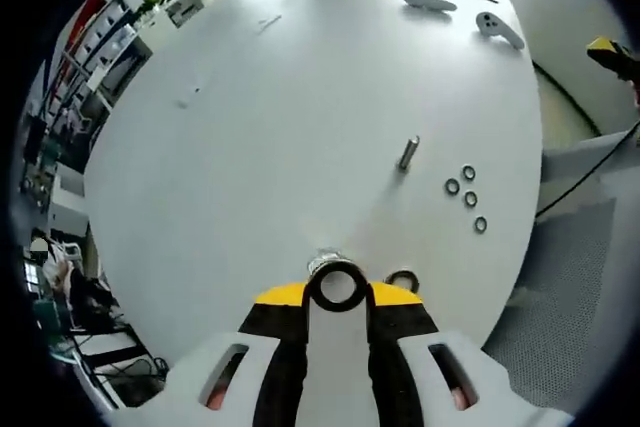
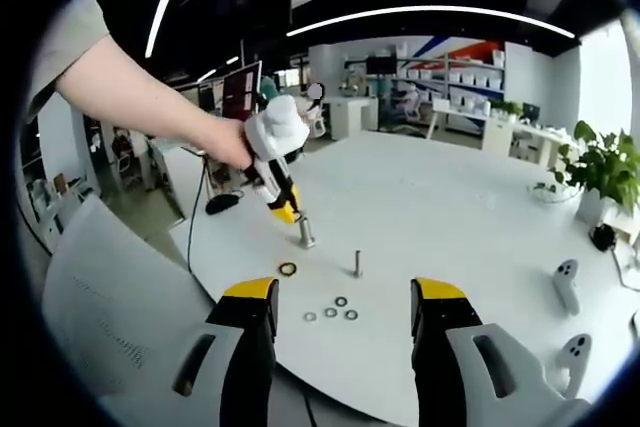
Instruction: Place the washer onto the threaded stud by aligning its center hole with the stud, sliding it down to the base, and recovering from edge contact or off-axis alignment until the washer reaches the visible bottom stop.
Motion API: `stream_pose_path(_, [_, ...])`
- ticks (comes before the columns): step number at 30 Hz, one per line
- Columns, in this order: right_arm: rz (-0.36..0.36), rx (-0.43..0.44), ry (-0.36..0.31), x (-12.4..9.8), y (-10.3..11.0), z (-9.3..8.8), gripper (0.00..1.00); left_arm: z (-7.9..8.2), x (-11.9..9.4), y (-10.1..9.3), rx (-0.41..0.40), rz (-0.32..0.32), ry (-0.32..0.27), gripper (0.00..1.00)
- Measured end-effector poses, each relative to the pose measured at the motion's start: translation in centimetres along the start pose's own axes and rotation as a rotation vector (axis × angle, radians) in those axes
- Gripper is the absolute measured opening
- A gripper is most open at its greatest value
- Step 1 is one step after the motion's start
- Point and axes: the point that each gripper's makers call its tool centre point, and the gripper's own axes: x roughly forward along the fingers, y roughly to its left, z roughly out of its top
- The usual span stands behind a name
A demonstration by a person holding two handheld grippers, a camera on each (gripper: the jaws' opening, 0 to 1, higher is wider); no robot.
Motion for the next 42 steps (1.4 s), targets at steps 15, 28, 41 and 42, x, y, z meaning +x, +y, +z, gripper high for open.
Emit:
stream_pose_path(15, [0.000, 0.005, 0.002, 0.0, -0.1, 0.0, 0.55, 0.2, 1.3, 0.4, 0.077, 0.003, 0.080, 0.19])
stream_pose_path(28, [-0.008, 0.011, 0.003, 0.0, -0.3, -0.1, 0.54, 0.0, 2.6, 0.4, 0.069, -0.022, 0.098, 0.19])
stream_pose_path(41, [-0.016, -0.001, 0.021, 0.0, -0.4, -0.4, 0.54, -0.9, 5.2, 0.2, 0.055, -0.060, 0.144, 0.20])
stream_pose_path(42, [-0.017, -0.001, 0.021, 0.0, -0.4, -0.4, 0.54, -0.9, 5.4, 0.2, 0.061, -0.057, 0.146, 0.20])
